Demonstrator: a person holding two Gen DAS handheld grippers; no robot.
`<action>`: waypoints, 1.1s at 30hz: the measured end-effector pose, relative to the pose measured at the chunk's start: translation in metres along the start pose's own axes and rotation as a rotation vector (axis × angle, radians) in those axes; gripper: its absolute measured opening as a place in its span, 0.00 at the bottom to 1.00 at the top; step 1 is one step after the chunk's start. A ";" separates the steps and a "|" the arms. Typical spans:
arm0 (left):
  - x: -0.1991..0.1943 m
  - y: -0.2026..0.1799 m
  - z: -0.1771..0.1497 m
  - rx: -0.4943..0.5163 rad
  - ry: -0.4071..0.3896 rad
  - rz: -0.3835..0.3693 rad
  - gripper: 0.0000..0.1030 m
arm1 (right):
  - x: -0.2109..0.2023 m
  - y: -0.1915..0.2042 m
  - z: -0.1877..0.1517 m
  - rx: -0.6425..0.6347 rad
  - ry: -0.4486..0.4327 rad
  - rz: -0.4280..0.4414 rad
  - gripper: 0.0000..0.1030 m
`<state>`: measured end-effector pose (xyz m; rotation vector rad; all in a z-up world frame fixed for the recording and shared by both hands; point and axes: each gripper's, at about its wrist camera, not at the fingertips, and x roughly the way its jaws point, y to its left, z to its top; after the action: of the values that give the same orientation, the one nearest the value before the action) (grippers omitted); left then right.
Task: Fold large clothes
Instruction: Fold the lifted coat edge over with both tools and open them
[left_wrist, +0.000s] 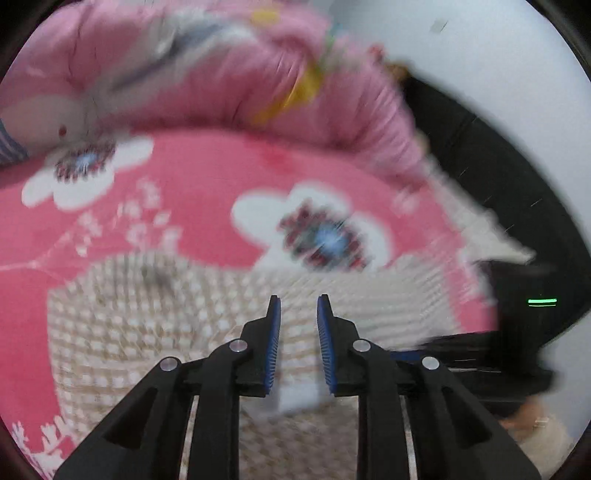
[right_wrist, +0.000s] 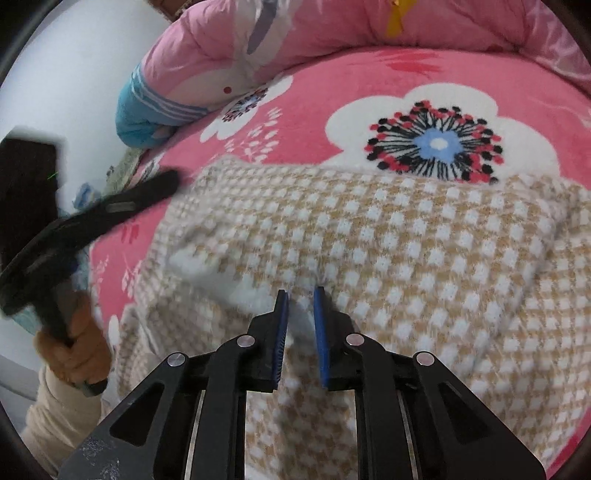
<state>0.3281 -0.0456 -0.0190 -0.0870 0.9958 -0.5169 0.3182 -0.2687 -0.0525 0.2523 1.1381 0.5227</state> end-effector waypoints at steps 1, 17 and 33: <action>0.012 0.003 -0.003 0.004 0.050 0.042 0.19 | -0.005 -0.002 -0.006 -0.009 0.009 -0.015 0.14; -0.001 0.025 -0.040 0.068 0.016 0.107 0.26 | -0.014 -0.036 0.000 -0.097 -0.047 -0.241 0.23; -0.001 0.035 -0.047 0.038 -0.016 0.066 0.26 | 0.047 0.033 0.041 -0.236 -0.077 -0.304 0.36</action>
<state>0.3019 -0.0070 -0.0547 -0.0244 0.9694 -0.4736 0.3617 -0.2135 -0.0585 -0.1044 1.0069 0.3695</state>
